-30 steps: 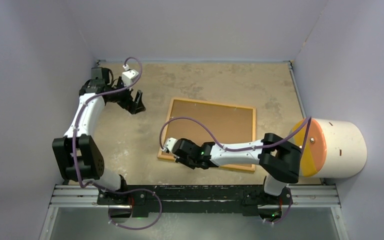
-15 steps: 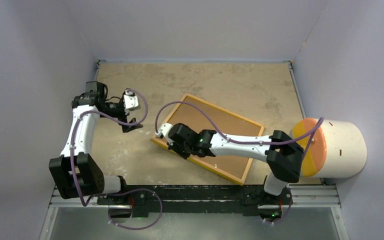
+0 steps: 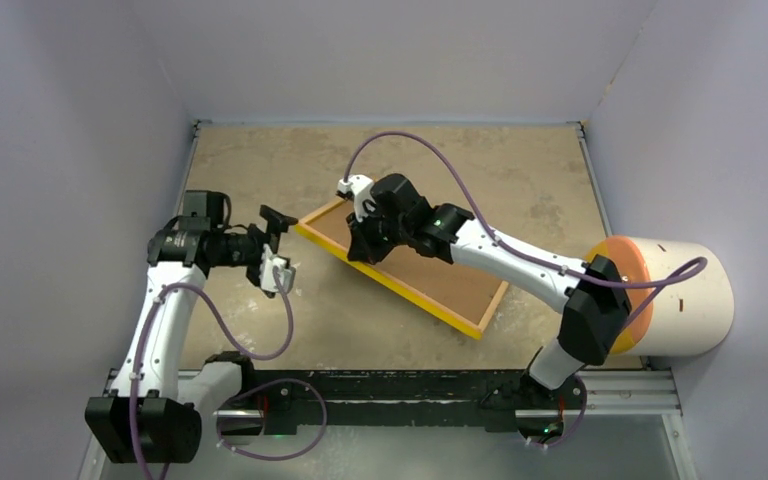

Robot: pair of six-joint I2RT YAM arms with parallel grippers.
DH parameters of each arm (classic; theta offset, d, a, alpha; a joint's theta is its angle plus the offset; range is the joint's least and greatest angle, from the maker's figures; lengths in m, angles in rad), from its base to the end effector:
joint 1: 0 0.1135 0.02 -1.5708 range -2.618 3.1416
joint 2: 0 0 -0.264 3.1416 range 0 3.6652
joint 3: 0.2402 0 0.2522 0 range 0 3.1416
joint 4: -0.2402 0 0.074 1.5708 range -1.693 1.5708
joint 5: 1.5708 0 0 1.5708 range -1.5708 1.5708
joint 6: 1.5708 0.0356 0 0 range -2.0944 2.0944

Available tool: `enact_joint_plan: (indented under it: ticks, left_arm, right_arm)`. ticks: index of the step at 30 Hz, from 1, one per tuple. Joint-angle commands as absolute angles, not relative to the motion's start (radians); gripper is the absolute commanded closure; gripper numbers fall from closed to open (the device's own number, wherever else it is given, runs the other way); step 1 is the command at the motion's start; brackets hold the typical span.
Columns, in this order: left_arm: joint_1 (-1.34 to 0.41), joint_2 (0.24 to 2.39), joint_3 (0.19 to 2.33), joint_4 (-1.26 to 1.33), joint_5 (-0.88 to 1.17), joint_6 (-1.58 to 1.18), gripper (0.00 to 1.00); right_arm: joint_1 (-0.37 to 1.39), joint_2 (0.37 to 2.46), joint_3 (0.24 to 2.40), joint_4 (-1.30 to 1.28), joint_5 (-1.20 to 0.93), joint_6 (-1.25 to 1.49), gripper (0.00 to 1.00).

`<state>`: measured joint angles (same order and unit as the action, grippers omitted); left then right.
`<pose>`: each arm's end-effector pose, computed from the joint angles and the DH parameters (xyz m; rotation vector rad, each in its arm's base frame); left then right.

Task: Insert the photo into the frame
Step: Turn over the photo frame at the center of the board.

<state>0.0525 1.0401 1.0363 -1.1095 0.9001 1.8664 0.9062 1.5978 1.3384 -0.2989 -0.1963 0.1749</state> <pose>0.1752 -0.0187 0.3140 1.8464 1.1367 -0.1867 0.2238 0.2968 0.3149 -0.9124 2.0422 0.8258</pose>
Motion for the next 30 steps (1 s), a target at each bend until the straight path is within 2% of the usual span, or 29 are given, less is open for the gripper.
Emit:
enact_joint_plan:
  ticks: [1, 3, 5, 13, 20, 26, 27, 28, 30]
  left_arm:
    - [-0.076, 0.995, 0.963, -0.816, 0.792, 1.891, 0.0]
    - [-0.115, 0.997, 0.939, -0.734, 0.746, 1.901, 0.01]
    - [-0.15, 1.035, 0.959, -0.758, 0.682, 1.937, 0.03]
    - [-0.2, 1.089, 0.976, -0.688, 0.584, 1.95, 0.17]
    - [-0.21, 1.114, 1.005, -0.649, 0.539, 1.938, 0.46]
    - [-0.216, 1.101, 1.001, -0.626, 0.528, 1.931, 0.62]
    - [-0.216, 1.102, 1.008, -0.627, 0.528, 1.916, 0.64]
    - [-0.216, 1.105, 1.021, -0.632, 0.529, 1.898, 0.64]
    - [-0.216, 1.118, 1.055, -0.657, 0.533, 1.851, 0.64]
  right_arm:
    - [0.905, 1.637, 1.509, -0.286, -0.337, 0.222, 1.0]
    - [0.9, 1.662, 1.551, -0.312, -0.343, 0.231, 1.0]
    - [0.889, 1.676, 1.582, -0.323, -0.358, 0.251, 1.0]
    - [0.869, 1.689, 1.62, -0.326, -0.403, 0.286, 1.0]
    - [0.854, 1.703, 1.654, -0.353, -0.407, 0.314, 1.0]
    - [0.85, 1.719, 1.7, -0.405, -0.387, 0.286, 1.0]
    - [0.85, 1.721, 1.709, -0.419, -0.376, 0.269, 0.97]
    - [0.85, 1.719, 1.713, -0.433, -0.36, 0.252, 0.9]
    - [0.851, 1.701, 1.705, -0.441, -0.318, 0.207, 0.69]
